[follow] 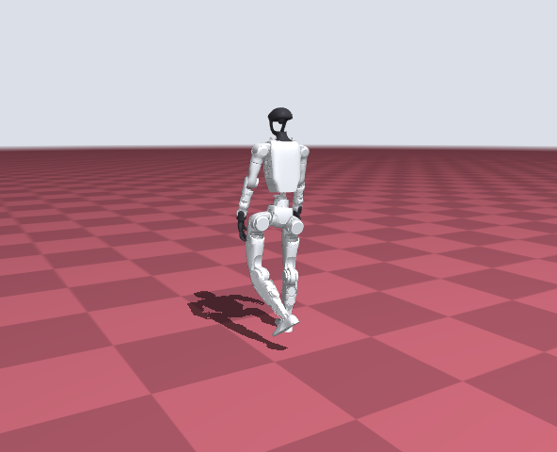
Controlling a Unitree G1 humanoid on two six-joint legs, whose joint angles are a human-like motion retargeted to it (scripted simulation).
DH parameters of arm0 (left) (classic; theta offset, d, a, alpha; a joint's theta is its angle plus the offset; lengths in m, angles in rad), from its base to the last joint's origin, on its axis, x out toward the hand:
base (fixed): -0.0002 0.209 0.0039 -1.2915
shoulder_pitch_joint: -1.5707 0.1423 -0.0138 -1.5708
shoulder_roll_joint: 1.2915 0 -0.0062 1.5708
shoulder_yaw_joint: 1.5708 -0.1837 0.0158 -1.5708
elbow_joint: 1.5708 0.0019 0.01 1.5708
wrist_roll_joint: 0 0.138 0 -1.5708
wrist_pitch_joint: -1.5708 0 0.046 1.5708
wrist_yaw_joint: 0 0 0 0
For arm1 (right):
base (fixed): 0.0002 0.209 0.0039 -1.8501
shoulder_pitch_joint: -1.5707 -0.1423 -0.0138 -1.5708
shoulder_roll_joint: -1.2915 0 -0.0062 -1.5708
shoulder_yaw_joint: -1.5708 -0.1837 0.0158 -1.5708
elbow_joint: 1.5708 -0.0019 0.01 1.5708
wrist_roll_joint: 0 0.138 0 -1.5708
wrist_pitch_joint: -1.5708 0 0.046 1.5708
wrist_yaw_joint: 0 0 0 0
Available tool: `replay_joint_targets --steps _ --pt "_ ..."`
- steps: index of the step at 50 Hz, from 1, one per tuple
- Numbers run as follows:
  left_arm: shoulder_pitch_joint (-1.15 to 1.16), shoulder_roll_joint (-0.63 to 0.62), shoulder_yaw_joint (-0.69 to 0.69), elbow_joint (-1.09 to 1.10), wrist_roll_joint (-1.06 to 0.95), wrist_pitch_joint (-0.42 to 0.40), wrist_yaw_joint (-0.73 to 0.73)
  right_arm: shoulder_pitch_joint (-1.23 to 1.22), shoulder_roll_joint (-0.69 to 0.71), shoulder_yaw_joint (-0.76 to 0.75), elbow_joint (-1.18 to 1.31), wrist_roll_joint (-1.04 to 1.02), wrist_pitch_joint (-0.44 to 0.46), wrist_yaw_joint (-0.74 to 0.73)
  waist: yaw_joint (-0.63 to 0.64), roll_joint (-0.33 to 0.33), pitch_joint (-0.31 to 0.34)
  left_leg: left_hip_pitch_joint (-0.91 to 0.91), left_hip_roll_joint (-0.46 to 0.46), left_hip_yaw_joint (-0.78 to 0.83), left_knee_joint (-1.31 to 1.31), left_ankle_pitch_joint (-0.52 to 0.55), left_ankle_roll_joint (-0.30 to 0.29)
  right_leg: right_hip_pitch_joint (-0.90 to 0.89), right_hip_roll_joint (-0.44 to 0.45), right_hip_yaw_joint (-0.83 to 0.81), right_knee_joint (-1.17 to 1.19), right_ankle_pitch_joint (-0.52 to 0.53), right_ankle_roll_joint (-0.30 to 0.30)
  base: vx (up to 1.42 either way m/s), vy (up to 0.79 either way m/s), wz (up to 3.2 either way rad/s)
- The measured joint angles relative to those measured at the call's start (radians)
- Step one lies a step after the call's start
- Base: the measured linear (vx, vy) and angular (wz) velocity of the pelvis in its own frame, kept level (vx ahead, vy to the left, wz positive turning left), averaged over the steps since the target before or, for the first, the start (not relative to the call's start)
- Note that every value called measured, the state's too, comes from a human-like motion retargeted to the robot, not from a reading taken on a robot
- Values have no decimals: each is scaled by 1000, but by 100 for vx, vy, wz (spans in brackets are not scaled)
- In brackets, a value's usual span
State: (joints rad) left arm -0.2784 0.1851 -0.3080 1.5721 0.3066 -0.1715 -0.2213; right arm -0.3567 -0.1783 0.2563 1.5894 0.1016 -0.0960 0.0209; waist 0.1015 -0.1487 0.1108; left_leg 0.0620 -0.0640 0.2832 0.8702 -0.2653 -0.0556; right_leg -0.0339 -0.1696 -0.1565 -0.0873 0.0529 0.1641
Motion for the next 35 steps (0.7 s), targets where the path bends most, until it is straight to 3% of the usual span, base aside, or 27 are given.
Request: replay_joint_targets --steps 2,6,10,13,17,20,22,24,25,26,28,30,32,35 --pt "170 5 64 70 -145 7 8 -154 -29 -20 -56 10 -27 -90 0 5 -9 -265 31 -30 452 -114 14 0 -12 4 0 -36 -39 46 2 -22" --pt "443 40 120 98 -235 -3 -16 -398 -89 -95 -218 122 -91 -205 55 -13 24 -620 48 -36 1029 -370 103 51 -51 33 8 -95 -10 53 2 -22" --pt "689 99 76 5 -335 -69 -77 -573 -136 -28 -249 334 -188 -286 137 -39 6 -895 138 18 1286 -460 189 78 -58 62 0 -121 -39 55 1 -27" --pt "806 114 54 2 -403 -75 -129 -653 -144 38 -254 348 -203 -298 195 -49 2 -988 211 58 1277 -471 224 116 -56 96 0 -140 -46 56 4 -65" --pt "836 70 31 57 -395 -27 -151 -706 -112 51 -238 319 -186 -301 206 -42 -11 -1009 249 90 1044 -437 245 167 -47 116 2 -171 -58 54 9 -34" --pt "775 27 42 56 -413 -5 -150 -670 -69 15 -238 317 -184 -300 194 -32 -32 -916 244 138 687 -385 240 178 -38 125 38 -203 -60 53 12 -19" --pt "695 10 80 33 -439 3 -137 -613 -37 -1 -228 274 -162 -274 203 -31 -28 -760 205 190 317 -343 202 190 -40 146 72 -224 -54 60 15 -63" --pt "569 0 147 16 -458 8 -73 -555 -8 0 -207 200 -126 -230 238 -18 41 -472 142 278 -181 -273 147 257 -42 184 108 -245 -33 71 19 -134" --pt "496 -4 187 12 -463 -2 -19 -527 6 9 -195 167 -116 -208 260 1 96 -288 105 333 -464 -214 120 313 -37 208 125 -257 -20 79 26 -145" --pt "438 -7 224 14 -454 -43 55 -477 26 32 -183 178 -149 -194 250 36 107 -158 93 375 -670 -122 117 351 -2 226 147 -266 -19 79 30 -101" --pt "327 -17 257 20 -538 -74 121 -360 48 30 -147 62 -134 -169 176 98 114 -10 106 420 -865 20 54 397 67 224 220 -267 -37 73 33 33" --pt "212 -19 243 49 -458 -55 128 -205 50 27 -118 24 -124 -117 44 141 104 29 145 388 -857 60 -25 365 126 165 404 -209 -64 60 30 161" --pt "50 3 161 65 -362 -14 121 -30 18 -10 -123 50 -109 -86 -47 162 78 37 144 317 -909 93 -12 135 128 83 835 -144 -92 44 24 159" --pt "-247 81 76 28 -293 53 174 179 -39 -179 -38 126 -33 -86 -94 152 63 37 122 244 -958 96 12 -254 25 8 1460 -115 -153 43 15 102"
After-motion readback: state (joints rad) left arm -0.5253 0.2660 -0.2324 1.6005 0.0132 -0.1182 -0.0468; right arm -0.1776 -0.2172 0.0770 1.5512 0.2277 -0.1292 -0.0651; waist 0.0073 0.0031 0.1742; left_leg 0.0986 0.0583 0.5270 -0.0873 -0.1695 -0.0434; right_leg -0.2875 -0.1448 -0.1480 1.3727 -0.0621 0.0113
